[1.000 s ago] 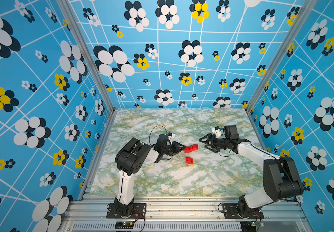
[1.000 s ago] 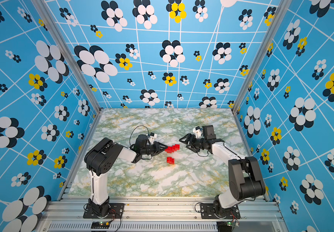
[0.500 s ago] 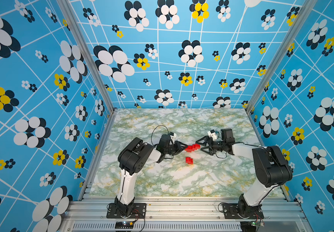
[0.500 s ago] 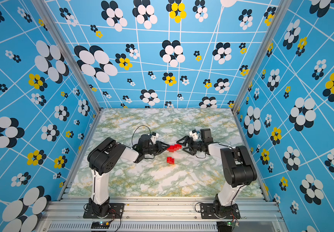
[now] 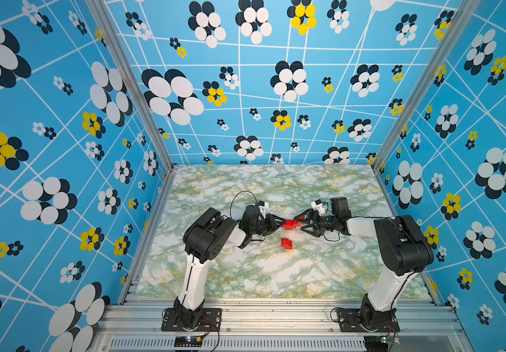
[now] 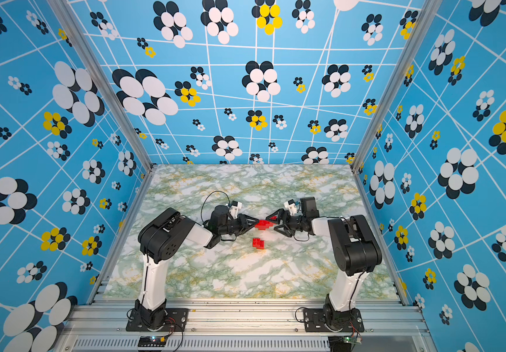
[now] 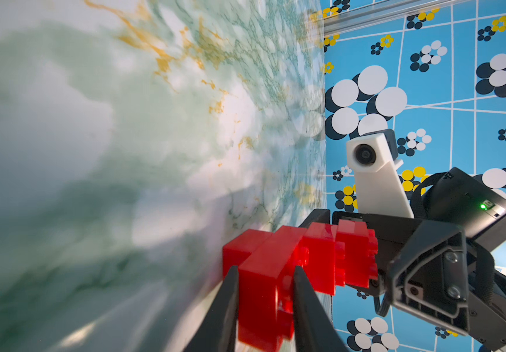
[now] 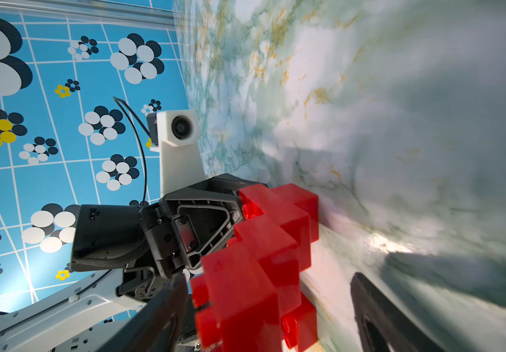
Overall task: Assemble the letter v with lego
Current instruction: Adjust the lego brick at the center of the board.
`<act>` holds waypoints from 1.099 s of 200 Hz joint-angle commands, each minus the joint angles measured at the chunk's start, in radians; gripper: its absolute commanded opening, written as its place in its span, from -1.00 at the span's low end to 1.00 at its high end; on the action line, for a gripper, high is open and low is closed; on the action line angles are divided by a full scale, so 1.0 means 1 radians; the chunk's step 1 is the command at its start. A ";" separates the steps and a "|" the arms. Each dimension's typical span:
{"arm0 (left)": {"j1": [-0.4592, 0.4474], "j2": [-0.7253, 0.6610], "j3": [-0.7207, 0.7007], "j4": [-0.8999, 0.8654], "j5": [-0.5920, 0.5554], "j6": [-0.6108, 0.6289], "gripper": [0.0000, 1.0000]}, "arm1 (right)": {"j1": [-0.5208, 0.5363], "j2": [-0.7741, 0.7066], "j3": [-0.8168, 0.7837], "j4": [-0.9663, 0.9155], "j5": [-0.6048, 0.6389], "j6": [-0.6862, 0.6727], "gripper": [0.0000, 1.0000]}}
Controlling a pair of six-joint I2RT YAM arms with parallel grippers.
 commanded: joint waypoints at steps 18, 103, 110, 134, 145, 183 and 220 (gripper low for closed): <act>-0.006 0.024 0.013 -0.013 -0.012 -0.005 -1.00 | 0.016 0.010 0.044 -0.046 0.018 -0.028 0.68; -0.012 0.028 0.006 0.000 -0.011 -0.007 -0.92 | 0.027 0.029 0.081 -0.087 0.030 -0.049 0.48; -0.013 0.030 0.006 0.001 -0.011 -0.006 -0.89 | 0.027 0.029 0.084 -0.092 0.031 -0.051 0.47; -0.014 0.028 0.006 0.001 -0.010 -0.006 -0.76 | 0.030 0.033 0.096 -0.115 0.036 -0.063 0.46; -0.014 0.027 0.004 0.002 -0.011 -0.006 -0.71 | 0.032 0.035 0.099 -0.119 0.035 -0.065 0.43; -0.014 0.027 0.002 0.005 -0.009 -0.005 -0.57 | 0.034 0.035 0.106 -0.130 0.037 -0.067 0.40; -0.014 0.025 0.001 0.007 -0.010 -0.002 -0.41 | 0.036 0.033 0.110 -0.153 0.045 -0.074 0.35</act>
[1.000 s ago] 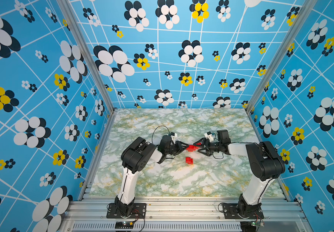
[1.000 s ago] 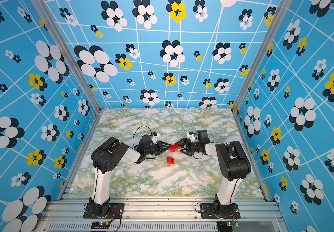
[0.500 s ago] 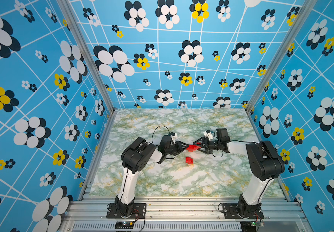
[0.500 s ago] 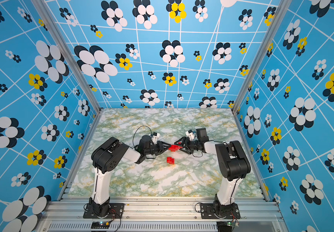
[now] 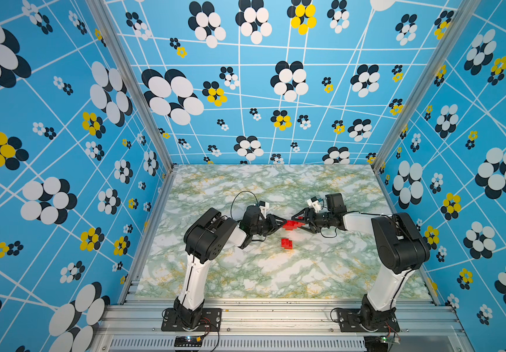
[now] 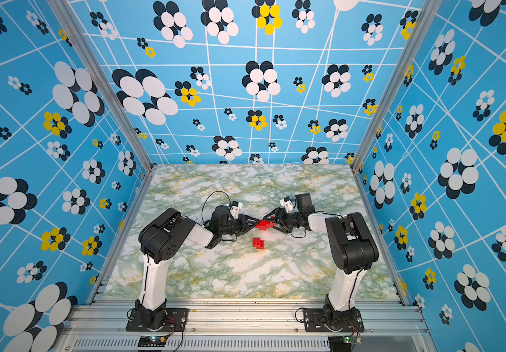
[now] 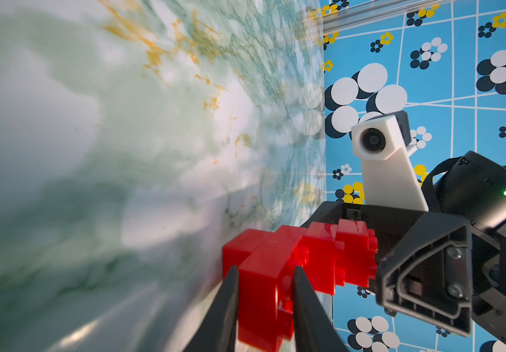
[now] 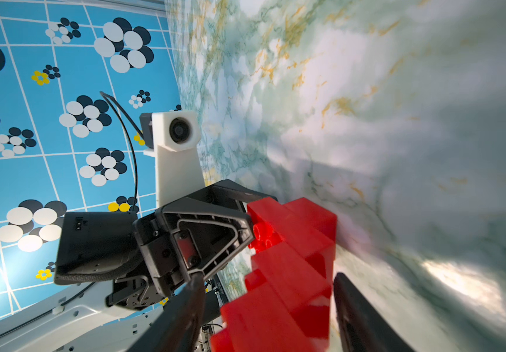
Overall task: Assemble the letter v with lego
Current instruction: Adjust the lego brick at the center of the board.
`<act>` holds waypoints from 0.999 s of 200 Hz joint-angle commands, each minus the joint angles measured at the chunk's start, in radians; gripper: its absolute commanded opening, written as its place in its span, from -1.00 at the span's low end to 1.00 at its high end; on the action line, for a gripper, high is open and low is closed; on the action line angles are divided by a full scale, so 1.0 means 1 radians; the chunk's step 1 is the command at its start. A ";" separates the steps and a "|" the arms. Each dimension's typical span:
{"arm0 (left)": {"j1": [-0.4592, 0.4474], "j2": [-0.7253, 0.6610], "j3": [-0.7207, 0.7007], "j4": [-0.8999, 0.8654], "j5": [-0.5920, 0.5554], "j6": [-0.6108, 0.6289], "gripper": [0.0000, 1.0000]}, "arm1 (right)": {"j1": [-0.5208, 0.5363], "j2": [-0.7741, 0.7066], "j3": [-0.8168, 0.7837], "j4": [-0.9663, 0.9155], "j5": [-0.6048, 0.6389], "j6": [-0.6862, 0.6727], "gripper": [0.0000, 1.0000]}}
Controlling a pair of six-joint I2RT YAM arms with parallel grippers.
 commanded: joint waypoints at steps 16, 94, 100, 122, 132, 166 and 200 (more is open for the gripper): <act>-0.007 0.024 -0.002 0.005 -0.006 -0.002 -0.35 | 0.007 0.014 0.025 -0.044 0.016 -0.023 0.34; -0.007 0.021 -0.001 0.008 -0.001 0.001 -0.21 | 0.012 0.004 0.045 -0.085 0.021 -0.039 0.33; -0.006 0.021 -0.001 0.009 -0.001 0.001 -0.21 | 0.013 0.003 0.044 -0.087 0.021 -0.039 0.28; -0.005 0.021 -0.001 0.008 0.000 0.002 -0.20 | 0.015 -0.004 0.045 -0.103 0.026 -0.047 0.27; -0.005 0.020 -0.001 0.011 0.000 0.002 -0.20 | 0.016 -0.007 0.049 -0.108 0.027 -0.050 0.26; -0.003 0.018 -0.004 0.016 0.001 0.002 -0.17 | 0.016 -0.016 0.060 -0.148 0.037 -0.075 0.25; 0.002 0.012 -0.012 0.025 0.002 0.001 -0.15 | 0.016 -0.019 0.070 -0.182 0.046 -0.096 0.16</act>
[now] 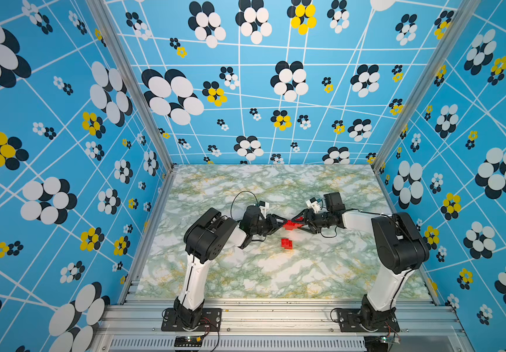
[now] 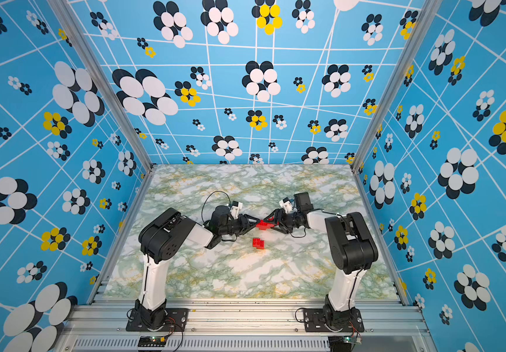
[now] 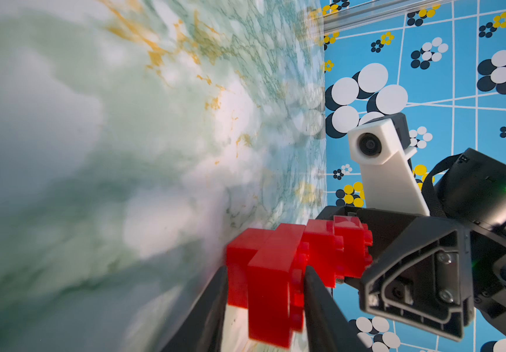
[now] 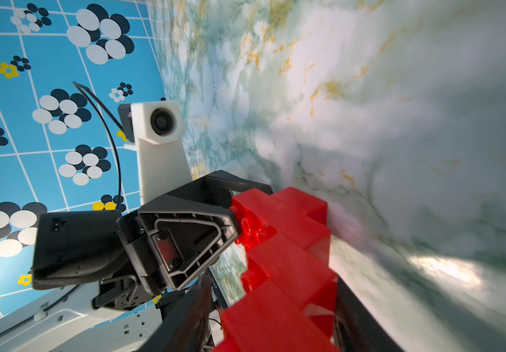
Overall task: Assemble the letter v with lego
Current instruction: Adjust the lego brick at the center of the board.
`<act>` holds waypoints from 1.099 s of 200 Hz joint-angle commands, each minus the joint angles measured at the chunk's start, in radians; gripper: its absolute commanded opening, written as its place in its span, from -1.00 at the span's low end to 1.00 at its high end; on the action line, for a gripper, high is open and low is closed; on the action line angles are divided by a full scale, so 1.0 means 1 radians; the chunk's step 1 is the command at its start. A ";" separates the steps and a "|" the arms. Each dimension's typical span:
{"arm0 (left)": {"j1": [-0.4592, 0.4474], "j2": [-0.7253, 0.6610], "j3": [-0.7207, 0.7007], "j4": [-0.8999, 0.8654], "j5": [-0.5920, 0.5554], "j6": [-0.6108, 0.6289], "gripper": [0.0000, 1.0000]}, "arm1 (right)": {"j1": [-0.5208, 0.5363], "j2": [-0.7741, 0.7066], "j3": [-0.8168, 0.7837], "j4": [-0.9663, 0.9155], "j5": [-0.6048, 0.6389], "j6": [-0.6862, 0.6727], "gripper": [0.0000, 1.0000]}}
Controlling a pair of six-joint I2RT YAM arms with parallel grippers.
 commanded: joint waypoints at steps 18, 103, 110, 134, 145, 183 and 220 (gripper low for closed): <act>0.007 0.005 -0.018 0.026 0.003 0.004 -0.04 | 0.006 -0.021 0.031 -0.062 0.017 -0.043 0.16; 0.022 -0.024 -0.039 0.038 0.009 0.011 0.05 | 0.008 -0.034 0.063 -0.137 0.031 -0.087 0.14; 0.024 -0.026 -0.041 0.040 0.009 0.011 0.05 | 0.009 -0.035 0.064 -0.141 0.032 -0.090 0.14; 0.036 -0.044 -0.058 0.028 0.011 0.024 0.09 | 0.010 -0.032 0.068 -0.149 0.033 -0.094 0.14; 0.046 -0.060 -0.070 0.014 0.011 0.036 0.12 | 0.011 -0.031 0.071 -0.149 0.033 -0.094 0.14; 0.084 -0.167 -0.134 -0.073 0.028 0.125 0.28 | 0.016 -0.029 0.077 -0.158 0.033 -0.098 0.14; 0.053 -0.324 -0.132 -0.374 0.097 0.446 0.34 | 0.016 -0.035 0.088 -0.187 0.040 -0.113 0.14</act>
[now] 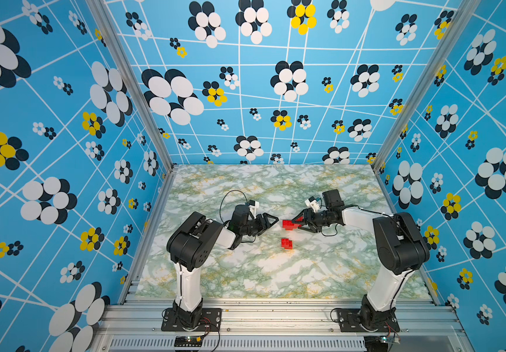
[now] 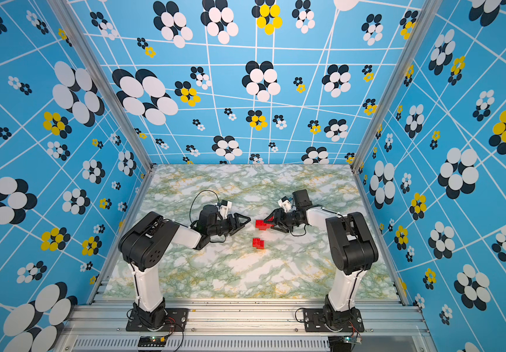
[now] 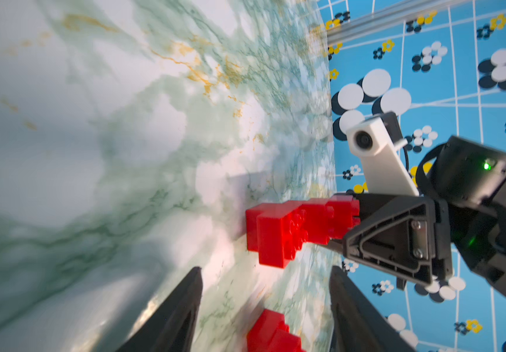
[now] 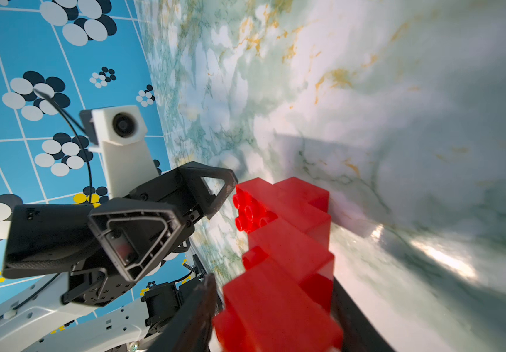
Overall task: Assemble the letter v with lego
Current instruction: Adjust the lego brick at the center of the board, then pick up the lego brick from the center of the board.
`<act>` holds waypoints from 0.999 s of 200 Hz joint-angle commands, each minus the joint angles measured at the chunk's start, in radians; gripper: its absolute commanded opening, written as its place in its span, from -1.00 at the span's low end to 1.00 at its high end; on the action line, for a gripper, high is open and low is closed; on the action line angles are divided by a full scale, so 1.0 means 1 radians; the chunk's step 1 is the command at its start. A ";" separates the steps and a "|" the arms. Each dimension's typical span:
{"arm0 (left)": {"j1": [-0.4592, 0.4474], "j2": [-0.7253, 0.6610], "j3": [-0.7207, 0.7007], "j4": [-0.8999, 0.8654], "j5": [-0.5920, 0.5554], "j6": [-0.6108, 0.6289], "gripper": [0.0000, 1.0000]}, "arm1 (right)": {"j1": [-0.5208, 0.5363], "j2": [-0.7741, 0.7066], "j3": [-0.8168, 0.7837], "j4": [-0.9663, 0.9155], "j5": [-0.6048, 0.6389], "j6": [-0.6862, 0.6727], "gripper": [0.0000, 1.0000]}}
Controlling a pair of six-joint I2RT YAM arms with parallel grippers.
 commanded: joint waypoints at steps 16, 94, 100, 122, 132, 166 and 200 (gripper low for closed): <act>-0.055 -0.151 0.041 -0.377 0.074 0.417 0.33 | 0.006 -0.031 0.030 -0.057 0.019 -0.036 0.13; -0.134 -0.121 0.173 -0.594 0.053 0.647 0.40 | 0.009 -0.025 0.056 -0.087 0.024 -0.046 0.13; -0.137 -0.117 0.176 -0.590 0.052 0.651 0.40 | 0.010 -0.024 0.058 -0.087 0.024 -0.047 0.13; -0.150 -0.102 0.199 -0.609 0.034 0.673 0.38 | 0.011 -0.023 0.059 -0.088 0.024 -0.045 0.13; -0.157 -0.095 0.212 -0.627 0.025 0.692 0.38 | 0.013 -0.022 0.060 -0.087 0.021 -0.045 0.13; -0.172 -0.072 0.237 -0.661 0.020 0.717 0.38 | 0.013 -0.020 0.060 -0.087 0.024 -0.045 0.13; -0.177 -0.068 0.238 -0.670 0.017 0.721 0.35 | 0.015 -0.008 0.059 -0.084 0.024 -0.046 0.13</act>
